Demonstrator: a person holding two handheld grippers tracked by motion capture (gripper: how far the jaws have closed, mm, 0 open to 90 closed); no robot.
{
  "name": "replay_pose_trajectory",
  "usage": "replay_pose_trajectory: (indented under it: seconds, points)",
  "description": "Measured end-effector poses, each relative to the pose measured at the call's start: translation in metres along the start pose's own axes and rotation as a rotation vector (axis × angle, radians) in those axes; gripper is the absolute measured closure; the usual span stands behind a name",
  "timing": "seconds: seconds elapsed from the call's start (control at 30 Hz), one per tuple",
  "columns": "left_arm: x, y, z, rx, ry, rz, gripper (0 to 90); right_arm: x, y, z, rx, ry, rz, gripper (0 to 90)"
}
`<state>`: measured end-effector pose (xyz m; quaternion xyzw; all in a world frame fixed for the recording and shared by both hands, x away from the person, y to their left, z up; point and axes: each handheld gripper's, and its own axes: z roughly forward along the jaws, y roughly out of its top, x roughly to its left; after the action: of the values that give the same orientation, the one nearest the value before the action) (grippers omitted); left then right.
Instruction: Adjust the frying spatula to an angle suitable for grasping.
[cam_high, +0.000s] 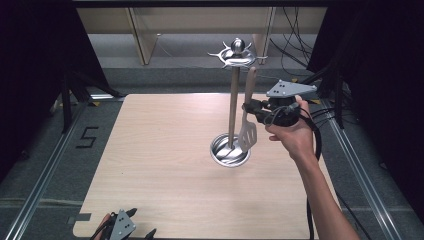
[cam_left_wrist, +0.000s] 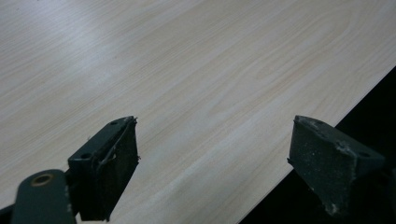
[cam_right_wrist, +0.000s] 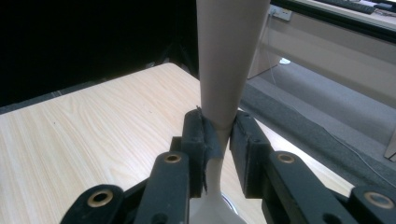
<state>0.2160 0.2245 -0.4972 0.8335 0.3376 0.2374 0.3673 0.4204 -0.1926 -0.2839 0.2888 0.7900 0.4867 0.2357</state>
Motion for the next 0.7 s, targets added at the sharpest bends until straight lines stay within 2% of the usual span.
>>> replay_pose_trajectory:
  seconds: [0.13, 0.17, 0.2, 0.23, 0.27, 0.33, 0.37, 0.4, 0.43, 0.47, 0.5, 0.53, 0.6, 0.63, 0.67, 0.7]
  points:
    - [-0.001, 0.0, 0.0, 0.008, -0.01, -0.016, 15.0, -0.001, -0.001, 0.001, -0.013, 0.01, 0.003, 76.5]
    - [0.0, 0.0, -0.001, -0.001, 0.001, -0.005, 15.0, 0.0, -0.003, 0.002, -0.035, 0.007, 0.005, 76.4]
    - [0.0, 0.0, 0.0, -0.011, -0.006, -0.008, 15.0, 0.001, -0.003, 0.002, -0.032, 0.018, 0.017, 76.4]
    - [0.002, 0.0, -0.001, 0.005, -0.002, 0.011, 15.0, 0.001, -0.002, 0.002, -0.031, 0.019, 0.016, 76.3]
    - [0.002, 0.0, -0.001, 0.005, -0.002, 0.011, 15.0, 0.001, -0.002, 0.002, -0.031, 0.019, 0.016, 76.3]
    - [0.003, 0.0, 0.0, 0.005, 0.006, 0.024, 15.0, 0.001, -0.002, 0.001, -0.029, 0.019, 0.001, 76.2]
    - [0.001, 0.0, 0.0, -0.008, -0.008, 0.003, 15.0, 0.001, -0.002, 0.0, -0.025, 0.016, -0.003, 75.9]
    - [0.001, 0.0, 0.0, -0.008, -0.008, 0.003, 15.0, 0.001, -0.002, 0.0, -0.025, 0.016, -0.003, 75.9]
    - [-0.002, -0.001, 0.001, -0.025, -0.005, -0.04, 15.0, 0.003, -0.002, 0.0, -0.021, 0.025, 0.018, 75.5]
    - [-0.002, -0.001, 0.001, -0.025, -0.005, -0.04, 15.0, 0.003, -0.002, 0.0, -0.021, 0.025, 0.018, 75.5]
    - [0.003, 0.0, -0.002, 0.019, 0.001, 0.023, 15.0, 0.002, -0.002, -0.002, -0.027, 0.023, 0.014, 74.8]
    - [0.003, 0.0, -0.002, 0.019, 0.001, 0.023, 15.0, 0.002, -0.002, -0.002, -0.027, 0.023, 0.014, 74.8]
    - [-0.001, -0.001, 0.001, -0.013, -0.001, -0.028, 15.0, 0.002, 0.0, -0.005, -0.041, 0.02, 0.014, 71.9]
    - [0.003, 0.0, -0.001, 0.017, 0.0, 0.022, 15.0, 0.003, 0.0, -0.006, -0.044, 0.023, 0.02, 70.8]
    - [0.003, 0.0, -0.001, 0.017, 0.0, 0.022, 15.0, 0.003, 0.0, -0.006, -0.044, 0.023, 0.02, 70.8]
    - [0.0, 0.0, 0.0, 0.0, 0.0, -0.008, 15.0, 0.004, 0.0, -0.008, -0.04, 0.014, 0.022, 64.6]
